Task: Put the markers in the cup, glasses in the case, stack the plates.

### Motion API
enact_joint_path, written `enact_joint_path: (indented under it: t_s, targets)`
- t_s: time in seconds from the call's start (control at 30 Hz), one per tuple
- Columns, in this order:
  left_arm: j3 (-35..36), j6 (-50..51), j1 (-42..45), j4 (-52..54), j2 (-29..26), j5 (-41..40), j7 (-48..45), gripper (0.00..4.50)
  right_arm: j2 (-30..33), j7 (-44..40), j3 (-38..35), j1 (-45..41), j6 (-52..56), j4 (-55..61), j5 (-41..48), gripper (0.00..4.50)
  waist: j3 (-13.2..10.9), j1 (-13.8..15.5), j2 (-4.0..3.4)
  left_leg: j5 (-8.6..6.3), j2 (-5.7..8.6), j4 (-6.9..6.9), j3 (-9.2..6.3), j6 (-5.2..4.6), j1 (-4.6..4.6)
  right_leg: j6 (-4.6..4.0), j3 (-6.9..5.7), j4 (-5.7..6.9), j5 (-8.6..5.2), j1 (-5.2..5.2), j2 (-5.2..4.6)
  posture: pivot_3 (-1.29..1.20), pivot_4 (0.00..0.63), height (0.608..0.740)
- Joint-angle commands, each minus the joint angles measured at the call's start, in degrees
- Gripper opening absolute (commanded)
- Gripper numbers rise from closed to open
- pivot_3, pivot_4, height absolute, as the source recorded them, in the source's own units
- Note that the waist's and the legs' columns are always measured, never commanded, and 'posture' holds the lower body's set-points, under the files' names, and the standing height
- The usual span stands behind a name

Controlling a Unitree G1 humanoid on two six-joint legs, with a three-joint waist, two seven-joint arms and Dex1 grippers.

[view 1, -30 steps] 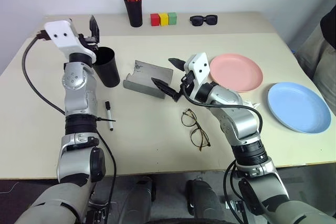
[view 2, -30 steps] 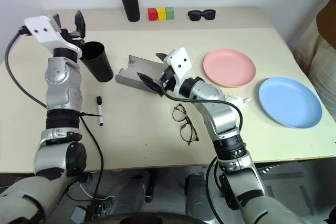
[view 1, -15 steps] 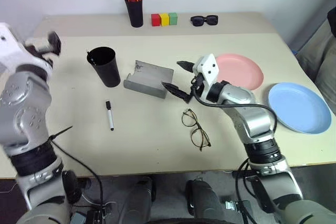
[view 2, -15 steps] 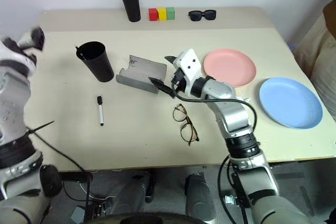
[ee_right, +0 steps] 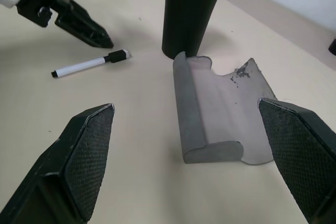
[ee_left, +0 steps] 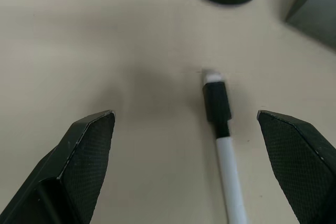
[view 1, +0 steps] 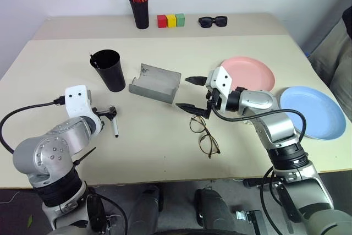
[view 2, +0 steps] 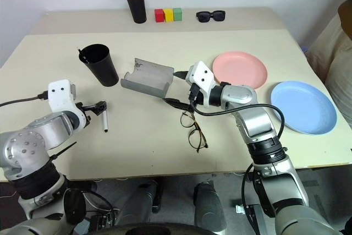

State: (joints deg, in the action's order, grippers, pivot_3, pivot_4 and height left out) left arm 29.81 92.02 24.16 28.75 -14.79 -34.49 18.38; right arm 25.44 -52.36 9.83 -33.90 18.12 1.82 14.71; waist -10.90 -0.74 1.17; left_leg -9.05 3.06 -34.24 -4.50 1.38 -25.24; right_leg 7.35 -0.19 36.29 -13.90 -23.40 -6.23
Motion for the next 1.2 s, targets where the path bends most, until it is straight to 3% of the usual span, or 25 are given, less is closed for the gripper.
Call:
enact_joint_path:
  t_s: [0.03, 0.27, 0.33, 0.43, 0.57, 0.73, 0.93, 1.2]
  targets:
    - [-0.36, 0.48, 1.14, -1.82, 0.37, -1.61, 1.87, 3.68, -0.37, 0.16, -0.41, -1.19, -1.43, 1.34, -0.1, 4.5, 0.0, 0.03, 0.0, 0.0, 0.0, 0.0, 0.0, 0.0, 0.0, 0.0, 0.0, 0.0, 0.0, 0.0, 0.0, 0.0, 0.15, 0.74]
    - [-0.97, 0.48, 2.17, -3.13, 1.82, -4.16, 6.13, 0.02, -0.81, 1.06, -0.28, -0.32, -1.46, 2.45, -0.49, 4.5, 0.0, 0.21, 0.0, -0.01, 0.05, -0.01, 0.0, 0.01, -0.01, 0.0, 0.0, -0.03, 0.0, 0.02, -0.08, 0.0, 0.15, 0.74]
    - [-1.48, -0.65, 3.34, -1.41, 0.67, -2.5, 4.5, 0.02, -1.0, 1.27, -0.22, -0.21, -1.51, 2.57, -0.61, 4.5, 0.0, 0.18, 0.0, -0.01, 0.05, 0.0, 0.0, 0.01, 0.0, 0.0, 0.0, -0.03, 0.0, 0.02, -0.08, 0.0, 0.15, 0.74]
    - [-4.95, -16.34, 3.06, 1.07, -5.01, 5.45, 2.18, 0.02, -1.37, 1.6, -0.19, -0.23, -1.62, 2.56, -0.79, 4.5, 0.0, 0.11, 0.01, 0.0, 0.05, 0.0, 0.03, 0.02, -0.03, 0.0, -0.01, -0.04, 0.0, 0.0, -0.07, 0.0, 0.15, 0.74]
    - [2.26, -32.98, 6.87, -1.17, -1.34, 9.65, 5.26, 0.02, -2.04, 2.16, -0.45, -0.6, -1.71, 2.33, -0.56, 4.5, 0.0, 0.17, 0.01, 0.0, 0.03, 0.07, 0.05, 0.06, -0.02, -0.03, 0.01, -0.09, 0.0, -0.04, -0.07, 0.0, 0.15, 0.74]
    - [-6.75, -52.54, 13.32, -4.41, -8.03, 17.43, -3.84, 0.02, -6.82, 6.96, -3.76, -3.32, 0.57, 0.99, 2.48, 4.5, 0.0, 0.27, 0.02, 0.01, 0.04, 0.07, 0.22, 0.06, -0.09, -0.03, -0.01, -0.14, 0.01, -0.06, -0.06, 0.0, 0.15, 0.74]
    - [-19.98, -66.95, 21.93, -20.52, -10.19, 25.11, -14.34, 0.02, -9.56, 9.19, -2.9, -3.92, 0.15, 0.49, 1.91, 4.5, 0.01, 1.25, 0.01, 0.02, 0.1, 0.06, 0.29, 0.03, -0.03, -0.02, -0.01, -0.19, 0.02, 0.04, -0.09, 0.0, 0.15, 0.74]
    - [-21.85, -84.22, 25.81, -42.08, -7.93, 30.51, -15.43, 0.02, -10.24, 10.84, -2.27, -1.58, 1.21, 3.8, 1.79, 4.5, 0.01, 0.09, 0.01, 0.03, 0.05, 0.1, 0.29, 0.02, -0.06, 0.0, -0.01, -0.13, 0.02, -0.06, -0.04, 0.0, 0.15, 0.74]
